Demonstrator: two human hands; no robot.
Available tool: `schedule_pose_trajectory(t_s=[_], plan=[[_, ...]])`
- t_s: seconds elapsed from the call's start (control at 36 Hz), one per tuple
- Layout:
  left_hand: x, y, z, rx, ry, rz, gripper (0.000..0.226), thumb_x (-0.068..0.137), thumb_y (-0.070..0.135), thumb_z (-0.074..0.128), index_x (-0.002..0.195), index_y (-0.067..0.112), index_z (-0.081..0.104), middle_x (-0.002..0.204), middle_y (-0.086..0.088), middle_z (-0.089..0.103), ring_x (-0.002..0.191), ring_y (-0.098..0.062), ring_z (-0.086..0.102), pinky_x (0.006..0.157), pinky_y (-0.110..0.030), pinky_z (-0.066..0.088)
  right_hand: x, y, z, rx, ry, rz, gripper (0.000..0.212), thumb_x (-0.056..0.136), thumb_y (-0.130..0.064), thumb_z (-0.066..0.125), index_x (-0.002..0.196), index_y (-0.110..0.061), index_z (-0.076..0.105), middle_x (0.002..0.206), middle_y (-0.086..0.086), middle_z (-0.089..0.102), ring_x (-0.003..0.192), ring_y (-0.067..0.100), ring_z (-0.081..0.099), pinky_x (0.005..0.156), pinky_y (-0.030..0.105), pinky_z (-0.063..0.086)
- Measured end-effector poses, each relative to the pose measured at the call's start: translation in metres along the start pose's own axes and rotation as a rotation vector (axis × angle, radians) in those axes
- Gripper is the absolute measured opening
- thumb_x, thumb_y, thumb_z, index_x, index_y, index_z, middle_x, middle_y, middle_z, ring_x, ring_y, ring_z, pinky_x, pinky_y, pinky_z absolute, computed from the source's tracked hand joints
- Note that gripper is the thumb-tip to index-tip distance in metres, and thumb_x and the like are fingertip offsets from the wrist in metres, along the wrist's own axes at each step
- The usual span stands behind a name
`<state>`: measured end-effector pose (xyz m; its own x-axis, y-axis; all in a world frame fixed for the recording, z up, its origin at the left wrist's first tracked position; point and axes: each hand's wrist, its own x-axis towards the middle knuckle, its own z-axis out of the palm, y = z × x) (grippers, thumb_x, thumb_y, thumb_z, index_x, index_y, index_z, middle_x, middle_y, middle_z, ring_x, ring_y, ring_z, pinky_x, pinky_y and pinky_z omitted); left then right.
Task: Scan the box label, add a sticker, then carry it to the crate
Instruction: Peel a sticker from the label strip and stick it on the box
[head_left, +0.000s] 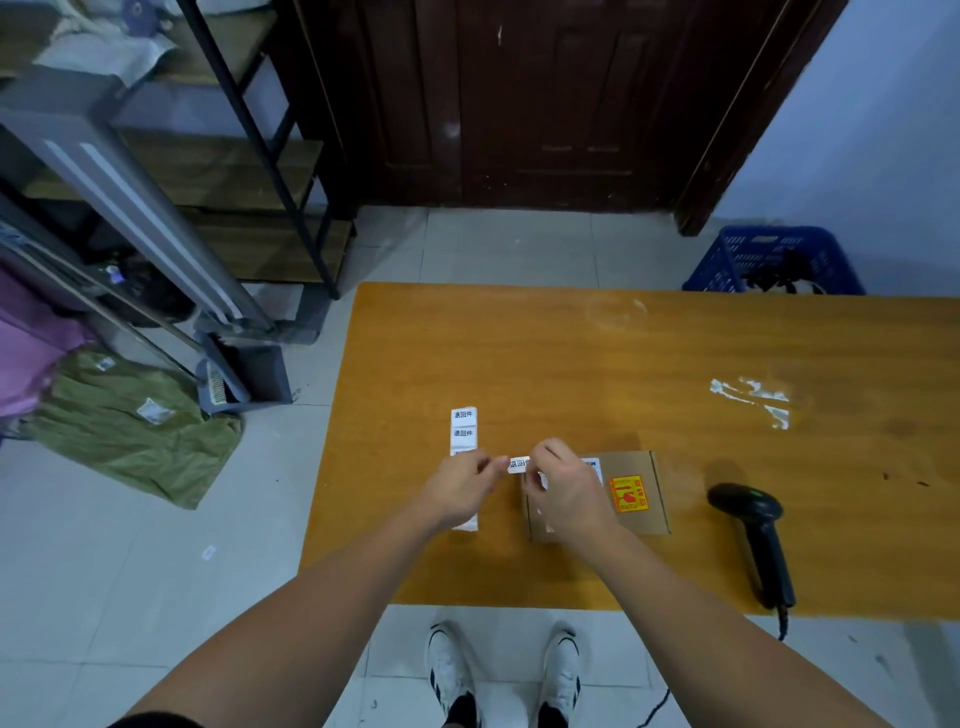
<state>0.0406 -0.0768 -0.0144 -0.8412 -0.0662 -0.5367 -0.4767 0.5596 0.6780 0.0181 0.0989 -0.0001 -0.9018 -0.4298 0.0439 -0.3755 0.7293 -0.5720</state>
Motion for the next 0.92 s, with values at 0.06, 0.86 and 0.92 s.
schedule_pose_trajectory(t_s=[0.06, 0.86, 0.92], plan=[[-0.001, 0.012, 0.013, 0.003, -0.006, 0.013, 0.036, 0.105, 0.044, 0.054, 0.093, 0.012, 0.067, 0.089, -0.007, 0.073, 0.081, -0.027, 0.065, 0.071, -0.039, 0.050, -0.003, 0.009, -0.008, -0.004, -0.004, 0.002, 0.011, 0.083, 0.002, 0.069, 0.077, -0.001, 0.060, 0.088, 0.013, 0.061, 0.063, 0.030, 0.056, 0.051, 0.034, 0.042], [0.026, 0.107, 0.133, 0.125, 0.093, -0.029, 0.029, 0.104, 0.042, 0.054, 0.091, 0.018, 0.062, 0.082, -0.003, 0.068, 0.083, -0.028, 0.066, 0.069, -0.041, 0.049, -0.019, 0.131, -0.059, 0.529, -0.056, 0.662, 0.012, 0.094, -0.018, 0.067, 0.094, -0.006, 0.065, 0.084, 0.003, 0.065, 0.074, 0.016, 0.057, 0.067, 0.031, 0.046], [0.033, 0.113, 0.137, 0.133, 0.104, -0.054, 0.028, 0.104, 0.043, 0.054, 0.091, 0.019, 0.061, 0.088, -0.006, 0.071, 0.087, -0.031, 0.068, 0.072, -0.041, 0.051, -0.016, 0.136, -0.058, 0.475, -0.055, 0.651, 0.012, 0.094, -0.020, 0.066, 0.093, -0.009, 0.064, 0.083, 0.000, 0.063, 0.074, 0.015, 0.056, 0.062, 0.027, 0.043]])
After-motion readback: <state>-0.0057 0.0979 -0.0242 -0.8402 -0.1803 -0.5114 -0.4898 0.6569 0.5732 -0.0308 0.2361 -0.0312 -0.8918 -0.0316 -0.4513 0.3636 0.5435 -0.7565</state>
